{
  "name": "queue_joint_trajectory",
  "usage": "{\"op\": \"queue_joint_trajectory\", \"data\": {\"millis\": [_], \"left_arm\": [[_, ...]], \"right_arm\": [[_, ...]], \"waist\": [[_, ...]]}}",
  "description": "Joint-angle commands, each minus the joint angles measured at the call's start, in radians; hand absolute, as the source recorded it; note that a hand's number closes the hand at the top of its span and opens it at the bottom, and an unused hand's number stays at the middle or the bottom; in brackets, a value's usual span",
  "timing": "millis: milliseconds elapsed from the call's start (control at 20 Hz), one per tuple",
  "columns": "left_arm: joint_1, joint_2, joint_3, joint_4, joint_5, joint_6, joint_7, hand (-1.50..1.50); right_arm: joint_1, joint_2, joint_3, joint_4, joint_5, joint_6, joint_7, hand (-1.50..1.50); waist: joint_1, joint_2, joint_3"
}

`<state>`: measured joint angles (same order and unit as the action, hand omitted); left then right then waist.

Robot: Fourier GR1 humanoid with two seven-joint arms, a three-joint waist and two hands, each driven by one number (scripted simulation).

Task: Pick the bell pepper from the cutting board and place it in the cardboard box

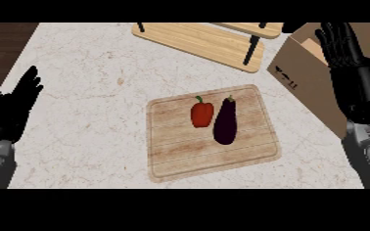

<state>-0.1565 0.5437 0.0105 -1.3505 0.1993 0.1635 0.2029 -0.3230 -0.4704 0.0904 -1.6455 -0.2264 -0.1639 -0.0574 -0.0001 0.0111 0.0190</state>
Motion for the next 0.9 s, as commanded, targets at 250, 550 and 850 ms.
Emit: {"op": "queue_joint_trajectory", "data": {"millis": [250,550,850], "left_arm": [[-0.044,-0.179,0.02,-0.133,0.097,0.06,-0.075,0.0],[0.022,-0.264,-0.061,-0.19,0.089,0.063,-0.084,0.0],[0.027,-0.262,-0.067,-0.259,0.084,0.079,-0.039,0.0]], "right_arm": [[0.234,0.177,-0.166,0.038,0.052,-0.408,0.057,1.5],[0.381,0.15,0.017,0.075,0.435,-0.604,0.088,-1.5],[0.372,0.003,0.16,-0.093,0.629,-0.438,0.395,-1.5]], "waist": [[-0.059,-0.023,-0.02],[-0.017,-0.017,-0.022],[-0.007,-0.018,-0.024]]}}
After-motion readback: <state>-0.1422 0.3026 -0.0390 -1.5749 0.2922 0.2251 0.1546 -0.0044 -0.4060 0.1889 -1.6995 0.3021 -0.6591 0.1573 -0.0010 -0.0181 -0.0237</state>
